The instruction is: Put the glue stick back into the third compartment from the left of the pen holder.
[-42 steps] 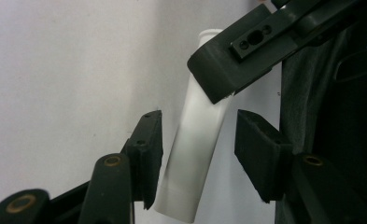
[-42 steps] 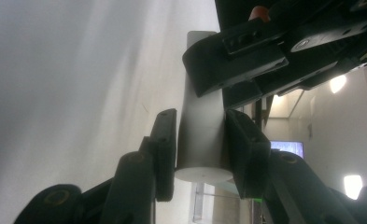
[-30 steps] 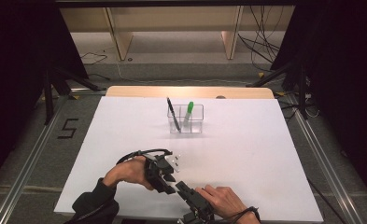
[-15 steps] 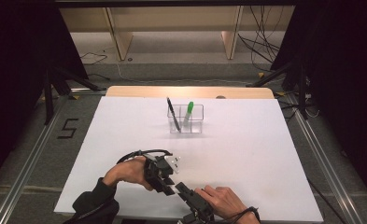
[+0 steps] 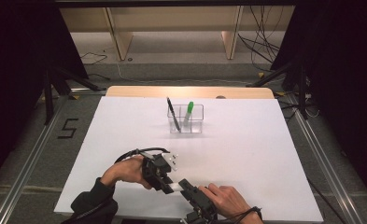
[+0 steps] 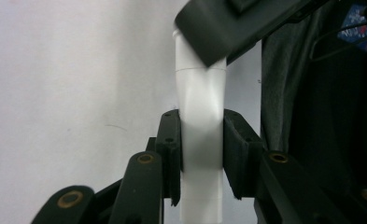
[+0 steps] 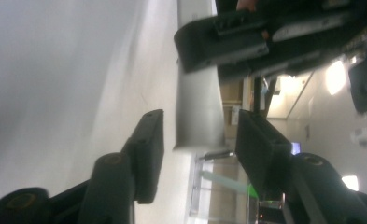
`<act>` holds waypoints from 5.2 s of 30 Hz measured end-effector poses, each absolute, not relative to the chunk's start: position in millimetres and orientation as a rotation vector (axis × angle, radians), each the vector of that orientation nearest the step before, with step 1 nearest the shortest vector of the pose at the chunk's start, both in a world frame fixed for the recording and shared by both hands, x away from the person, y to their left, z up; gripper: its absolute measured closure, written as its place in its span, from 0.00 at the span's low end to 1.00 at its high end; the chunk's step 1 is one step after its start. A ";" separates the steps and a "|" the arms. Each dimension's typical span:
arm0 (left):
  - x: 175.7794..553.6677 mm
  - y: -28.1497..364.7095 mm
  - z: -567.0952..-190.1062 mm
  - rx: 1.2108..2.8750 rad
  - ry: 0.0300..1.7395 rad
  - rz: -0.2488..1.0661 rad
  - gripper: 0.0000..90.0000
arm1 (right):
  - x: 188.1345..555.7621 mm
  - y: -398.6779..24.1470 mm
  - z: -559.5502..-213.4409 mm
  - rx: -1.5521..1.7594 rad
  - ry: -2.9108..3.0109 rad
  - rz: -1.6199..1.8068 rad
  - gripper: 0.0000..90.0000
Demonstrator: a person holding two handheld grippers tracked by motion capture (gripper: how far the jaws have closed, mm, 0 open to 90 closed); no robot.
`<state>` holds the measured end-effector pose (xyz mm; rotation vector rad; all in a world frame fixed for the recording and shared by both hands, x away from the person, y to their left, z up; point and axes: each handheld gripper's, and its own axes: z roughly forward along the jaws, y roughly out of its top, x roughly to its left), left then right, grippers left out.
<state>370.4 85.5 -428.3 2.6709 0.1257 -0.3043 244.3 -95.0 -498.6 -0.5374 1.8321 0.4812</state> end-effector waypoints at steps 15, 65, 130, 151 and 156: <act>384.0 99.6 -423.6 2.540 0.313 -0.178 0.78 | 256.5 -118.8 -476.4 -0.185 1.936 0.706 0.41; 441.8 63.6 -411.4 1.946 0.836 0.229 0.78 | 290.7 -197.9 -449.1 0.954 2.067 1.539 0.29; 523.9 7.8 -409.6 1.770 1.044 0.369 0.77 | 282.0 -198.5 -453.8 0.969 2.108 1.525 0.26; 526.7 1.7 -412.4 1.794 1.039 0.398 0.77 | 281.9 -198.2 -454.1 0.962 2.118 1.520 0.26; 525.6 -0.3 -409.6 1.802 1.056 0.384 0.61 | 282.0 -198.6 -453.9 0.967 2.115 1.523 0.26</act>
